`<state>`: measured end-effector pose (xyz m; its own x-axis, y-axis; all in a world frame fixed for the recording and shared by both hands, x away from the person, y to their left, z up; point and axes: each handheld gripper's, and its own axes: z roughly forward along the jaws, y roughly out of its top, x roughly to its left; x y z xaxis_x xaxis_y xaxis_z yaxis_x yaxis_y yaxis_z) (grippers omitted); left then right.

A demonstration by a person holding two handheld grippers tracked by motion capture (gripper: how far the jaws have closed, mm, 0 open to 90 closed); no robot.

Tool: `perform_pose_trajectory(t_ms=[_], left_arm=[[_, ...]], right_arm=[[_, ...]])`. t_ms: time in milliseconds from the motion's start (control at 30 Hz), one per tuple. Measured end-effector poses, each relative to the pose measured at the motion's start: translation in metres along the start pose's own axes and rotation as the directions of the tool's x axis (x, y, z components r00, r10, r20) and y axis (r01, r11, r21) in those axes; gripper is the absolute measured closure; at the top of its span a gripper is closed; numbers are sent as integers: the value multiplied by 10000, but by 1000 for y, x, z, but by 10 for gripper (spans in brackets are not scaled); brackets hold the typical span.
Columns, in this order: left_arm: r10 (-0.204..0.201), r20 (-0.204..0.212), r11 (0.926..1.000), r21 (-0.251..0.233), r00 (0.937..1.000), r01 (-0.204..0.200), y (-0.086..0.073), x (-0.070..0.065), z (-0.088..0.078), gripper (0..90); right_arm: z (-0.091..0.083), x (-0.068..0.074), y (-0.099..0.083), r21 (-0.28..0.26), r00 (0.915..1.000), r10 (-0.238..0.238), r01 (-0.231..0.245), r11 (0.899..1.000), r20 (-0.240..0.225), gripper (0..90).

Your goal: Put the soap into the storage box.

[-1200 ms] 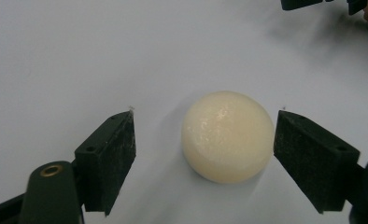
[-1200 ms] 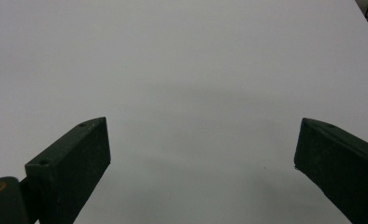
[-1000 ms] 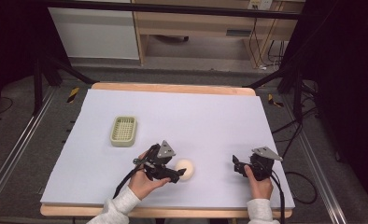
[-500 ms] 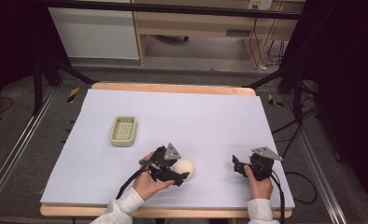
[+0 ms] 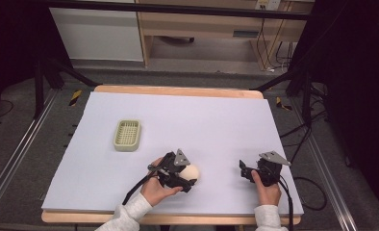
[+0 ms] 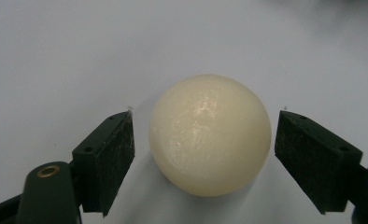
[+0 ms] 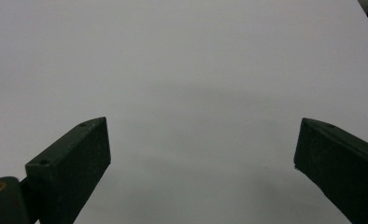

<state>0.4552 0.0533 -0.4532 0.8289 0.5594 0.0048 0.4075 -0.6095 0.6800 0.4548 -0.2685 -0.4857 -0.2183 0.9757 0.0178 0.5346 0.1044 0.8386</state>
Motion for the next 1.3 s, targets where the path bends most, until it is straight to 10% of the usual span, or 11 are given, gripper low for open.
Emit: perform_pose_trajectory(t_ms=[1300], left_arm=[[283, -47, 9981, 547, 9996, -280, 3, -4, 17, 238]], right_arm=[[0, 0, 0, 33, 10000, -11, 11, 10000, -26, 42]])
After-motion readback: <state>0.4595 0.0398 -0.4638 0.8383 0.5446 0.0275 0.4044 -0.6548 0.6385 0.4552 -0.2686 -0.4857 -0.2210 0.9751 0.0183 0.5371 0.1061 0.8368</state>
